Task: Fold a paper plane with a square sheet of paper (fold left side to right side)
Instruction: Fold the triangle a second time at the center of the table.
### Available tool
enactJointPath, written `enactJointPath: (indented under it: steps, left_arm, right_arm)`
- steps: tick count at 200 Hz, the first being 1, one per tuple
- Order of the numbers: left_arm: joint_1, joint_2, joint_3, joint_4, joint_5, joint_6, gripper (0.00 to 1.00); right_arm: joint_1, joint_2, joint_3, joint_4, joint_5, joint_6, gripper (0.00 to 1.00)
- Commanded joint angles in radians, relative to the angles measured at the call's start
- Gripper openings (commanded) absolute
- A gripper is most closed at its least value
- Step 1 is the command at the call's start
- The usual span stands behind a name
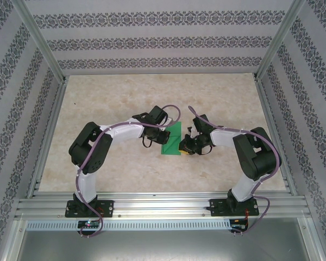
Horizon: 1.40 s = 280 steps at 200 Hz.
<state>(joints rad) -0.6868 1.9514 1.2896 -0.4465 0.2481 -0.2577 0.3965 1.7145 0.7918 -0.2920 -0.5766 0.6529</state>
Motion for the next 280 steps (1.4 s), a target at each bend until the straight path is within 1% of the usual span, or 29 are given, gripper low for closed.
enactJointPath:
  steps: [1,118,171,280]
  left_arm:
    - [0.016,0.024,0.03,-0.016,-0.014,0.029,0.08]
    - [0.02,0.066,0.051,-0.003,-0.03,0.014,0.09]
    - [0.023,0.067,0.052,-0.012,-0.054,0.013,0.09]
    - [0.023,0.068,0.045,-0.011,-0.068,0.009,0.09]
  right_arm:
    - [0.017,0.032,0.0,-0.063,0.055,-0.018,0.14]
    - [0.027,0.039,0.006,-0.072,0.061,-0.018,0.14]
    - [0.027,0.041,0.006,-0.073,0.064,-0.019,0.14]
    - [0.029,0.045,0.006,-0.075,0.064,-0.021,0.14]
